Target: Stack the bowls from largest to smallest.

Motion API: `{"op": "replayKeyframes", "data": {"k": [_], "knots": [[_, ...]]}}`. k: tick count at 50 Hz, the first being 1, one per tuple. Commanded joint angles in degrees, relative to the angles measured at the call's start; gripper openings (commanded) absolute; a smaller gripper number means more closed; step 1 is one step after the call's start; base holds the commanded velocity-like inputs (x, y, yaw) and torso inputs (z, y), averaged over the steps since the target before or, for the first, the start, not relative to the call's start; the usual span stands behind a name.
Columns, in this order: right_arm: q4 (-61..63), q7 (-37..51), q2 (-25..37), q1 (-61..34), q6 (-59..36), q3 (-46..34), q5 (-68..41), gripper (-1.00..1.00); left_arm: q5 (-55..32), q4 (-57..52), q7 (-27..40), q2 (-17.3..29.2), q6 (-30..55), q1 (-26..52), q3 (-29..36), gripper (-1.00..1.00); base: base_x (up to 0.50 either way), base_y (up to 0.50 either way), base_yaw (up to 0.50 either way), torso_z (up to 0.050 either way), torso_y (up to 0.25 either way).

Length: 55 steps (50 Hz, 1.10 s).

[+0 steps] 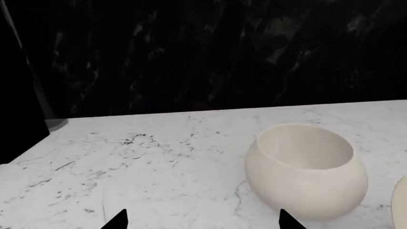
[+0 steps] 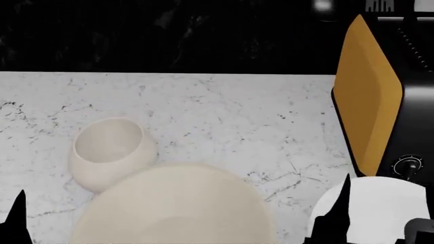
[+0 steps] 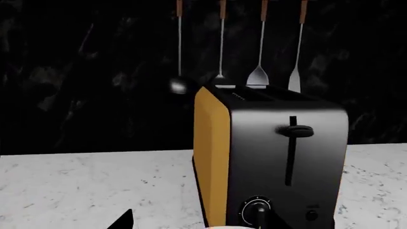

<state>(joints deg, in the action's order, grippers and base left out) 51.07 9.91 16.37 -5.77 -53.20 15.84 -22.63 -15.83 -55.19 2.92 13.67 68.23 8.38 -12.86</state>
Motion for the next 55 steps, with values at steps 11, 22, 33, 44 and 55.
{"op": "replayKeyframes", "data": {"k": [11, 22, 33, 44, 55], "knots": [[3.71, 11.12, 12.0, 1.32, -28.63, 41.59, -44.03, 1.0, -3.84, -2.44, -2.49, -1.66, 3.95, 0.74, -4.99, 1.0, 0.0, 0.0, 0.0, 0.0, 0.0], [-5.64, 3.71, 11.53, 8.57, -19.01, 36.46, -32.01, 1.0, -5.31, -2.35, -3.42, -0.19, 4.31, 0.17, -5.34, 1.0, 0.0, 0.0, 0.0, 0.0, 0.0], [-10.68, 5.99, 11.8, 5.43, -19.94, 31.33, -30.09, 1.0, -5.92, -1.55, -3.06, -0.23, 3.06, -0.48, -5.89, 1.0, 0.0, 0.0, 0.0, 0.0, 0.0], [-13.23, 6.44, 9.73, 5.53, -21.35, 30.61, -31.72, 1.0, -6.42, -1.33, -2.52, 0.04, 2.55, -0.92, -5.64, 1.0, 0.0, 0.0, 0.0, 0.0, 0.0], [-14.45, 5.7, 8.61, 5.21, -20.98, 32.28, -33.9, -1.0, -6.38, -0.52, -1.86, 0.32, 1.21, -1.7, -4.72, 1.0, 0.0, 0.0, 0.0, 0.0, 0.0]]}}
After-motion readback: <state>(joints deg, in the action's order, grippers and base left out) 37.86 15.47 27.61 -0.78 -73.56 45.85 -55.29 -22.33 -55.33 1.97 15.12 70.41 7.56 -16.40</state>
